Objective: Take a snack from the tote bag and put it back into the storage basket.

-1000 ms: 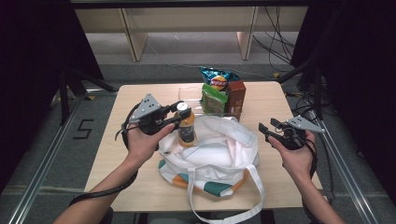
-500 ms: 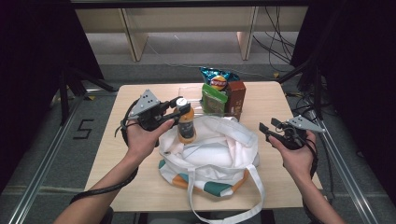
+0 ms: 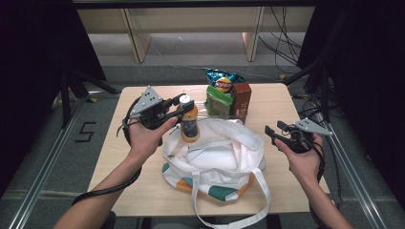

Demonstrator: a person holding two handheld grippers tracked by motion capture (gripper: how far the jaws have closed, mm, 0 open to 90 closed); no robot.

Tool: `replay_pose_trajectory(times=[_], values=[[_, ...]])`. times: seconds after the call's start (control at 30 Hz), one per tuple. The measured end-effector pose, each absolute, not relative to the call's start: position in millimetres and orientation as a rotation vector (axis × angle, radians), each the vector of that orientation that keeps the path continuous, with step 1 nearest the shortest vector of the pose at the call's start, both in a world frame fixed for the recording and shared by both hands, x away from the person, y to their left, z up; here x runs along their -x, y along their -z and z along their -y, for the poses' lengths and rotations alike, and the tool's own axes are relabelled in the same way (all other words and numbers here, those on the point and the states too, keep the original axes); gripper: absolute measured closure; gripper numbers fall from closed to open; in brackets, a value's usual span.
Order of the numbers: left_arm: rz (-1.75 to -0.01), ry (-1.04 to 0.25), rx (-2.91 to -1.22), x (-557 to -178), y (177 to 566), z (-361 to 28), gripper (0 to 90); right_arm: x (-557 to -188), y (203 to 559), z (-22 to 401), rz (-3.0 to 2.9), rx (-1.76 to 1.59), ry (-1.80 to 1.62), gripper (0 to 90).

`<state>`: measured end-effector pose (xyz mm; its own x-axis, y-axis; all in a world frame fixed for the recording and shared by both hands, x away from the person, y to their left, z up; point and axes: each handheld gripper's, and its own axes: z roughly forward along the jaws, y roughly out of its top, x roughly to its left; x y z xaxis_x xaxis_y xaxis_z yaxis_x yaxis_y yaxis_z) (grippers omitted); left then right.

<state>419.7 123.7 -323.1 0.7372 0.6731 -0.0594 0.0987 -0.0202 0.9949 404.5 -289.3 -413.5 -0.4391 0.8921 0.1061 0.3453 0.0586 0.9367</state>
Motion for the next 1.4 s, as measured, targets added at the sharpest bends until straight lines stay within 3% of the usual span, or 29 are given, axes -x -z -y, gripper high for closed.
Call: replay_pose_trajectory(times=[1.4], values=[[-0.656,-0.568,-1.510,-440.2,307.0,-124.7,58.8,-404.8,414.1,291.1,-1.806,-1.249,-1.379,43.2]])
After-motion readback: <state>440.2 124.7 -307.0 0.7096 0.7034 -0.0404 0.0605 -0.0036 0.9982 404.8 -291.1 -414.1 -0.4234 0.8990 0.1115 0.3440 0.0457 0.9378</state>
